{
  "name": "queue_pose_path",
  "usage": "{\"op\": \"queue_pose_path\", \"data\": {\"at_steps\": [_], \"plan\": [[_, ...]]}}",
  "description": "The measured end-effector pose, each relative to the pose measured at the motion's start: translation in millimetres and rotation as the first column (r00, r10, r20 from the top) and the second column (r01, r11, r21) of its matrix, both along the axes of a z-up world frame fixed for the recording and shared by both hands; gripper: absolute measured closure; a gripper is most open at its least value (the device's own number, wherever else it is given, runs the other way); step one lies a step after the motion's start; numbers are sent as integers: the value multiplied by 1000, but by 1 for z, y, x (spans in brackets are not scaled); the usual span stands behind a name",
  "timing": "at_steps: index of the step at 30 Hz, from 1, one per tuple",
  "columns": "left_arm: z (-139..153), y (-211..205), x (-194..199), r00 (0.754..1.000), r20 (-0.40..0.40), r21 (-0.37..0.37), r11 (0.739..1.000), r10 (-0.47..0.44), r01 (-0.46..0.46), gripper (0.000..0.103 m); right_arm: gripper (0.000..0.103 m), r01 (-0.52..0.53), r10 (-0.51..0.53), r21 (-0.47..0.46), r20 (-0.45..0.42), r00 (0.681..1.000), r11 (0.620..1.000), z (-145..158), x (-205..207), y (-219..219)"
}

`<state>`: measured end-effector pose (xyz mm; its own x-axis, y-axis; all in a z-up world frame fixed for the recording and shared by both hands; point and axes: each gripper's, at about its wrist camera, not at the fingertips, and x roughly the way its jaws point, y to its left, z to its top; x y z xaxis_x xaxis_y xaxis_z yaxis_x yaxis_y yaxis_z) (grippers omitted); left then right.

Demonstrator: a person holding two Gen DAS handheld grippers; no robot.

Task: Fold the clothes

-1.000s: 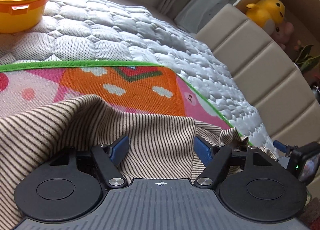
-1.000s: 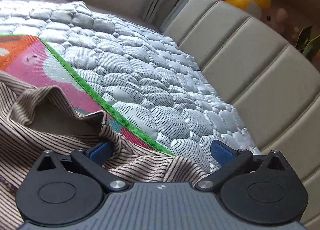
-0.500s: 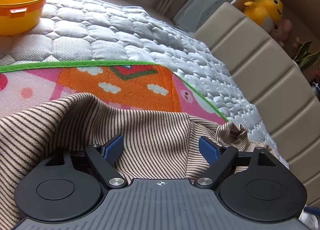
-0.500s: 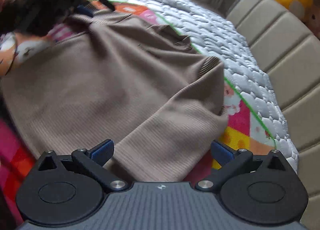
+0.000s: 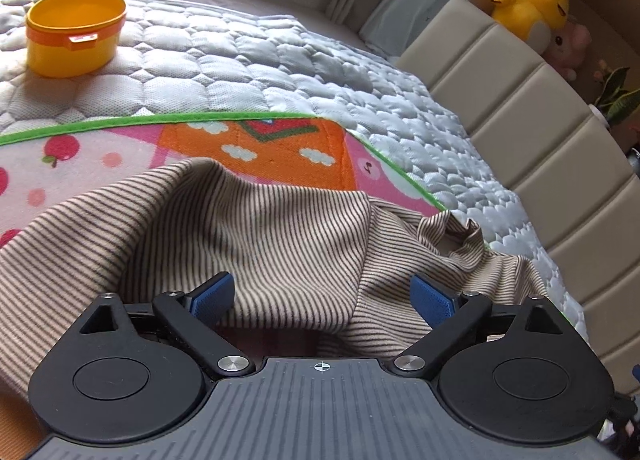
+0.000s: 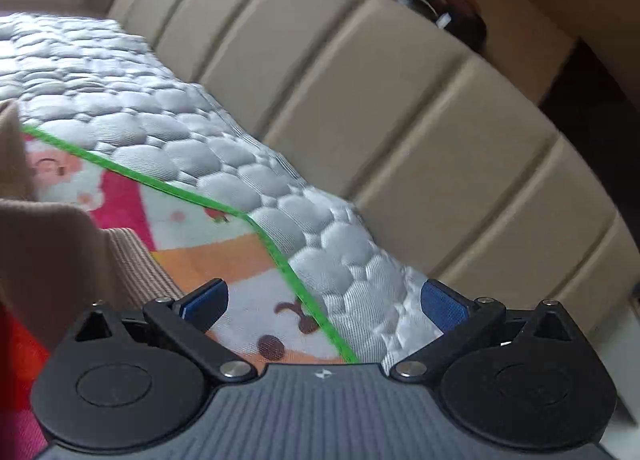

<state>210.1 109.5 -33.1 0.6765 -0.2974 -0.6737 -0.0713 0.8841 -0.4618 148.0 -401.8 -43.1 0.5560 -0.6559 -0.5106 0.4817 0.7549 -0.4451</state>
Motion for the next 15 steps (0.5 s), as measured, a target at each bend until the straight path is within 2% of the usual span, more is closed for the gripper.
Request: {"op": "queue_pose_path", "data": {"at_steps": [3, 6, 9, 11, 13, 15], "plan": [[2, 12, -13, 999, -21, 33, 999, 26, -25, 5, 0, -57, 48, 181, 56, 997, 982, 0, -19, -7], [3, 23, -23, 999, -34, 58, 998, 42, -40, 5, 0, -147, 112, 310, 127, 986, 939, 2, -37, 8], [7, 17, -31, 1000, -24, 81, 997, -5, 7, 5, 0, -217, 126, 434, 230, 965, 874, 12, -52, 29], [10, 4, -39, 997, -6, 84, 993, -81, 81, 5, 0, -295, 163, 487, 296, 941, 822, 22, -56, 47], [15, -10, -49, 990, 17, 114, 984, -139, 136, 5, 0, -386, 270, 523, 286, 919, 760, 25, -42, 67], [20, -20, -59, 986, 33, 173, 973, -162, 154, 5, 0, -446, 384, 528, 230, 894, 723, 19, -22, 85]]}}
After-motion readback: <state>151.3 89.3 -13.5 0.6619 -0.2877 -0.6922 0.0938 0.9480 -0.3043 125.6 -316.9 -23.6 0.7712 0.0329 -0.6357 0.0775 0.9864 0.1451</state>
